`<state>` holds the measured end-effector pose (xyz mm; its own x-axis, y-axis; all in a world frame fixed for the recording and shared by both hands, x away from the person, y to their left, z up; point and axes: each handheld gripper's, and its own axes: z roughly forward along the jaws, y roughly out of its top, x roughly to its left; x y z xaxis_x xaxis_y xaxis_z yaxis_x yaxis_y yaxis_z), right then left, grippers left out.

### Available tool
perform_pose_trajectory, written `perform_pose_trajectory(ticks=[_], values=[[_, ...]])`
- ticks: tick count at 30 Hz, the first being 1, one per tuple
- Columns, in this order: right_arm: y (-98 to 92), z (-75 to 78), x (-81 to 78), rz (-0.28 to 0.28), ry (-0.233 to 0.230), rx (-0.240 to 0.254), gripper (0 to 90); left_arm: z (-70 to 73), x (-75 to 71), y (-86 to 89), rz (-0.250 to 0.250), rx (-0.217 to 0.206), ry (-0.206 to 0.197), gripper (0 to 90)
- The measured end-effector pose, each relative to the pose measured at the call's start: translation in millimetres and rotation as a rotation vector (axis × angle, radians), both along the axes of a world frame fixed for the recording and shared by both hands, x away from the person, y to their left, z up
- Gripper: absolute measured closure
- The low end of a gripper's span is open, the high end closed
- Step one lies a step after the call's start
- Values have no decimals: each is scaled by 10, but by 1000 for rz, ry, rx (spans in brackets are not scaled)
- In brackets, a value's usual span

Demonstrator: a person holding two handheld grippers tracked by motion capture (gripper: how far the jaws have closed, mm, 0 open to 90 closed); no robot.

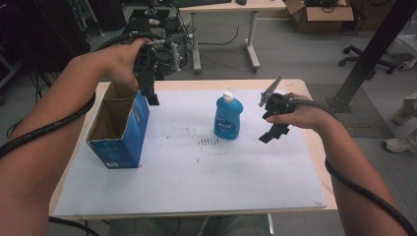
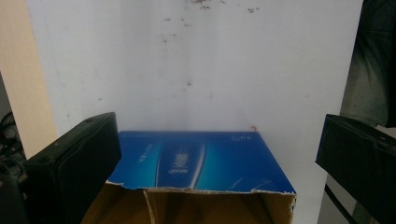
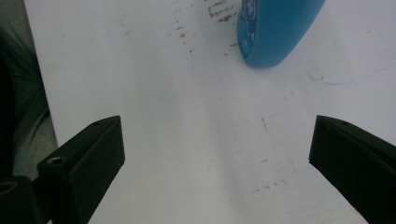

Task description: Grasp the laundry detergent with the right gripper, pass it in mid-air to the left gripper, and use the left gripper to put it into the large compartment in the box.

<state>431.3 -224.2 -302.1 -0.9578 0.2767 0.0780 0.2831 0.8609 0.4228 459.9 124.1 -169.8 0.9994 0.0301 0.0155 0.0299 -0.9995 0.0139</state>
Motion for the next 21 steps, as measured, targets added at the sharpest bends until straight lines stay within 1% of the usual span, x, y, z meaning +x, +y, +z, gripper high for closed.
perform_pose_trajectory(ticks=[5, 7, 8, 9, 10, 11, 12, 15, 18, 19, 21], values=[[-49, -86, 16, -19, -30, 56, 33, 27, -5, -3, 2, -7, -5, 2], [-63, -114, 21, -25, -40, 76, 34, 31, -6, -5, 3, -1, -4, 2], [-63, -114, 21, -25, -40, 76, 34, 31, -6, -5, 3, -1, -4, 2], [-72, -126, 28, -27, -48, 88, 31, 32, -9, -6, 3, 1, -6, 2], [-88, -147, 36, -38, -57, 114, 31, 34, -12, -8, 4, 1, -4, 2], [-88, -147, 36, -38, -57, 114, 31, 34, -12, -8, 4, 1, -4, 2], [-98, -174, 45, -42, -62, 134, 32, 35, -14, -8, 5, -1, -3, 2], [-104, -201, 55, -52, -71, 146, 30, 36, -18, -7, 3, -1, -5, 2], [-114, -250, 79, -63, -80, 174, 29, 44, -20, 2, 3, 1, -8, 2], [-114, -250, 79, -63, -80, 174, 29, 44, -20, 2, 3, 1, -8, 2], [-117, -288, 102, -73, -83, 203, 29, 49, -23, 9, 3, -4, -9, 2]])
